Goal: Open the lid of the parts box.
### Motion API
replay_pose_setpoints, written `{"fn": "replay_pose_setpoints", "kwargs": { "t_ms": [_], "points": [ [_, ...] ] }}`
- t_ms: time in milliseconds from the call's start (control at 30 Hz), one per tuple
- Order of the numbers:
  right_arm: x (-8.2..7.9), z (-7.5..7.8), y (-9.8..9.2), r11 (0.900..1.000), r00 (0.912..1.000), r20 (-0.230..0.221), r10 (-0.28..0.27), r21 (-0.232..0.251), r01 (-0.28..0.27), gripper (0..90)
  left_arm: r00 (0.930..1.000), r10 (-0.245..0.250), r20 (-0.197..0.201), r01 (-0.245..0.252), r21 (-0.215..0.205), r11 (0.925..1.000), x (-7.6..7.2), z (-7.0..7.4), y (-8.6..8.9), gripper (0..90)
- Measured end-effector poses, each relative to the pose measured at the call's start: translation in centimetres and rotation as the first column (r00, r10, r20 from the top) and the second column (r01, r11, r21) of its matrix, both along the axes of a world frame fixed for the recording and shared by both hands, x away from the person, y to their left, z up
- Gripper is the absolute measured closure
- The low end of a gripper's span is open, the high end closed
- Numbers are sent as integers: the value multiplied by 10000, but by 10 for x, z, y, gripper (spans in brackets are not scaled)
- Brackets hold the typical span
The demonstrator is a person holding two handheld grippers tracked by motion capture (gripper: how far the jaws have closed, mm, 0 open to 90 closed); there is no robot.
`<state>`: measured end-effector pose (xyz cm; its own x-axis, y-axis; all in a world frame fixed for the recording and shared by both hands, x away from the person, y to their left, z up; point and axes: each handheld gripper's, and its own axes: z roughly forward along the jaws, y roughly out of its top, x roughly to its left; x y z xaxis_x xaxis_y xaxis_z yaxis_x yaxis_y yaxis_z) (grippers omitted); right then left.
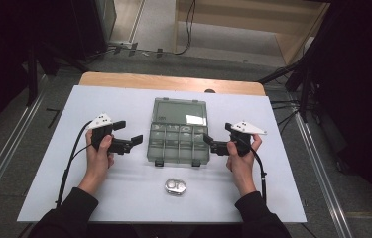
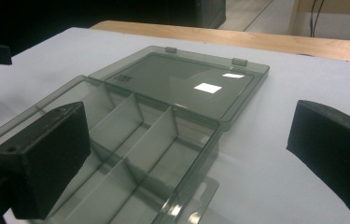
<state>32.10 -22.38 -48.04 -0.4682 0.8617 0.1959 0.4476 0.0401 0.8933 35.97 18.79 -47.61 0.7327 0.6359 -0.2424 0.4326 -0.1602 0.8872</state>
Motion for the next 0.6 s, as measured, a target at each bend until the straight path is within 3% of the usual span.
{"fn": "replay_pose_setpoints", "kwargs": {
  "t_ms": [233, 367, 400, 500, 600],
  "points": [
    [-19, 5, 6, 9985, 9978, 369, 550, -32, -549, 0, 9996, -107, 258, 107, 1, 9999, -22, -4, 10, 0],
    [-29, 2, 4, 9967, 9954, 514, 804, 73, -809, 0, 9990, -48, 455, 42, 139, 9999, -31, -5, 17, 0],
    [-33, -1, 4, 9962, 9949, 545, 844, 166, -854, 0, 9989, -22, 475, 22, 7, 10000, -35, -4, 20, 0],
    [-40, -6, 3, 9965, 9952, 509, 837, -64, -835, 0, 9980, 22, 631, -13, -135, 9999, -42, -2, 26, 0],
    [-46, -8, -1, 9954, 9944, 458, 951, -110, -947, 0, 9967, -51, 810, 53, -26, 10000, -51, -3, 31, 0]
  ]
}}
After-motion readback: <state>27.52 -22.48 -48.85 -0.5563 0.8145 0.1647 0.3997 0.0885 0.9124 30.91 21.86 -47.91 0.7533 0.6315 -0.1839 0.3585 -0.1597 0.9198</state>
